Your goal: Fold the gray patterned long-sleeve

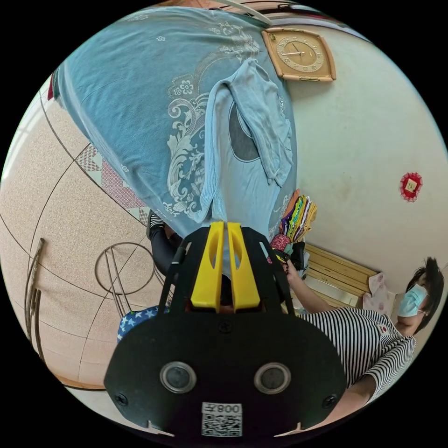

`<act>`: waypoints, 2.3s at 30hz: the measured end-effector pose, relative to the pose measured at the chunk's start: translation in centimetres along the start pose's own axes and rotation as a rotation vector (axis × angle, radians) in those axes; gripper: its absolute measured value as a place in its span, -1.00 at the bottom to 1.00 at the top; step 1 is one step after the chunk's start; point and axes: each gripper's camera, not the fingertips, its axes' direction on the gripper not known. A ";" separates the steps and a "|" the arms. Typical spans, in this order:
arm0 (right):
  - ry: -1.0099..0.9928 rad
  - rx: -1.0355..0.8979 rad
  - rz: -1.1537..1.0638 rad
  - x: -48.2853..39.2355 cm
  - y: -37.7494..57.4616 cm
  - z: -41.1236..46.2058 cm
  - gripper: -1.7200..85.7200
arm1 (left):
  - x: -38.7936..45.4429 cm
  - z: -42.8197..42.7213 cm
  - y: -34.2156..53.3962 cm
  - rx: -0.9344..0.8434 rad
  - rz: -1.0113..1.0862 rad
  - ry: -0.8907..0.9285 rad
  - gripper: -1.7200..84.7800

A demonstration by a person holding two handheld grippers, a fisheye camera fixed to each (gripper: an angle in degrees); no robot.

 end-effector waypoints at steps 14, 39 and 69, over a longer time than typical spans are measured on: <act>-0.084 0.010 -0.139 -1.2 3.1 -8.5 -0.93 | 5.2 -5.1 1.3 0.062 0.033 0.069 -0.94; -0.138 -0.098 -0.190 4.2 3.0 -10.0 -0.93 | 4.9 -6.6 0.3 0.116 -0.102 0.079 -0.95; 0.004 -0.046 -0.179 -9.6 -41.9 -9.1 -0.92 | 9.0 2.8 -50.3 0.059 0.022 0.114 -0.95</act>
